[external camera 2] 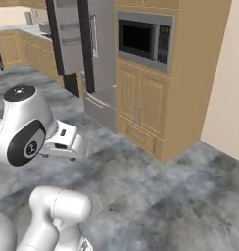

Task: Gather the mushroom and bell pepper from the fridge and place them on a tray on the dining counter. Then gather the fishs from the fridge and place them on the other tray.

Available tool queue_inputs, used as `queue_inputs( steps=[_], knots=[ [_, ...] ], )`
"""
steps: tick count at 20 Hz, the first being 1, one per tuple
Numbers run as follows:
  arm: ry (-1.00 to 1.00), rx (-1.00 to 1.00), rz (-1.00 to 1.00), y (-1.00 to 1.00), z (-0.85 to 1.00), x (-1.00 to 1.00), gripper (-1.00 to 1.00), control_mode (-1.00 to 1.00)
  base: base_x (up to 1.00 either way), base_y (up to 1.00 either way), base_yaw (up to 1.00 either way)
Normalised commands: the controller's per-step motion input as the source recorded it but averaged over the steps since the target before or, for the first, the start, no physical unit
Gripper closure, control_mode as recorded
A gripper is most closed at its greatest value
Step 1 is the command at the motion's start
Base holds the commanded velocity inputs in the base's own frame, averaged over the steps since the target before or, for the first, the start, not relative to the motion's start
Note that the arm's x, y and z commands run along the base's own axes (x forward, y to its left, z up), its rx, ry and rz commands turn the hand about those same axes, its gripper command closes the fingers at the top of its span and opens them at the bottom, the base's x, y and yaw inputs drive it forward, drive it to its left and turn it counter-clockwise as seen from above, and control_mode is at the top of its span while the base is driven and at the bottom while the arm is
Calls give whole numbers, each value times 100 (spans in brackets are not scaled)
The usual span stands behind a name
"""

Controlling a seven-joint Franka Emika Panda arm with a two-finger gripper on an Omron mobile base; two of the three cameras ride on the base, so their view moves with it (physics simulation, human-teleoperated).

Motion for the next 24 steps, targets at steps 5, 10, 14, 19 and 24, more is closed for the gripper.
queue_inputs(
  steps=[5, 10, 14, 19, 24],
  knots=[
    [0, 0, 0, 0, 0, 0, -100, 100, 100, -59, 56],
    [0, 0, 0, 0, 0, 0, -100, 100, 100, -58, 57],
    [0, 0, 0, 0, 0, 0, -100, 100, 100, -58, 57],
    [0, 0, 0, 0, 0, 0, -100, 100, 100, -45, 44],
    [0, 0, 0, 0, 0, 0, -100, 100, 100, -11, 24]
  ],
)
